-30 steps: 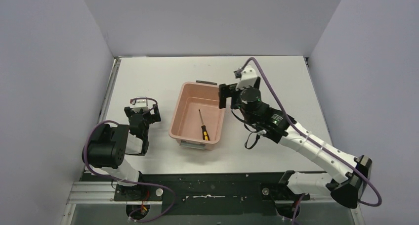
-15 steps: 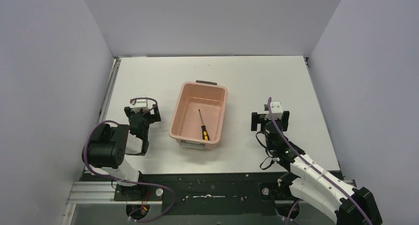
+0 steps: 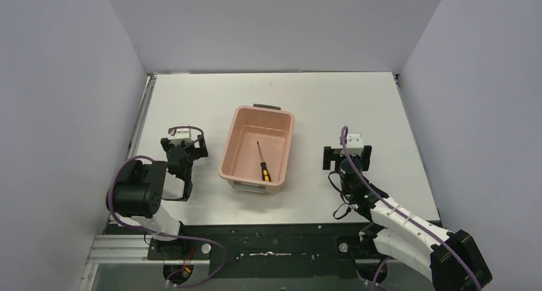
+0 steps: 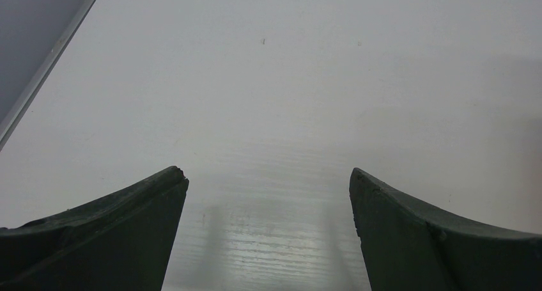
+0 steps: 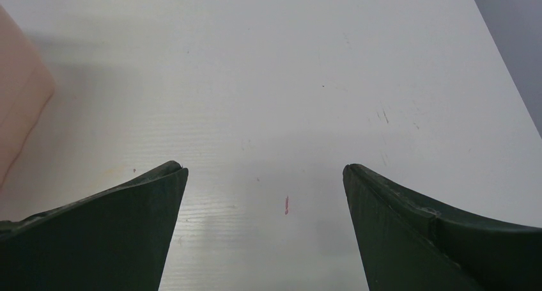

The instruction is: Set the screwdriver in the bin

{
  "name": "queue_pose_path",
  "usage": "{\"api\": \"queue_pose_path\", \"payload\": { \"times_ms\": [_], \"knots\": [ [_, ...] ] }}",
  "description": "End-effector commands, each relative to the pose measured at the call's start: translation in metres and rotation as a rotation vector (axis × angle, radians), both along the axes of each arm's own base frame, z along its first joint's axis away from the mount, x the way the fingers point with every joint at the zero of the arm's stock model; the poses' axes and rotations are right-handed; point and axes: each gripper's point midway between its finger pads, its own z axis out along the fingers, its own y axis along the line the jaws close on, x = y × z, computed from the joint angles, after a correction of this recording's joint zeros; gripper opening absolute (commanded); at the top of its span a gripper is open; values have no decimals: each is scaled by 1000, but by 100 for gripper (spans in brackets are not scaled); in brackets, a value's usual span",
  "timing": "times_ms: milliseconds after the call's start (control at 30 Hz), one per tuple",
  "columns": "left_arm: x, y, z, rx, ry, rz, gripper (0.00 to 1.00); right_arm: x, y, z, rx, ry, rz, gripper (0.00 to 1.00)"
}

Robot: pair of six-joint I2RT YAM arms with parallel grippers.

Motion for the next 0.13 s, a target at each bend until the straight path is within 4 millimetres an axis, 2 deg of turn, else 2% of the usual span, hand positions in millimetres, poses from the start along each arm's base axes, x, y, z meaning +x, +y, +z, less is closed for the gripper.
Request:
{"api": "queue_pose_path", "payload": {
  "times_ms": [0,100],
  "knots": [
    [5,-1,11,5,-36,-10,97,10,1,23,62,-90,-31,100],
    [4,-1,11,4,-39,-11,97,10,2,23,62,-91,-29,100]
  ]
}}
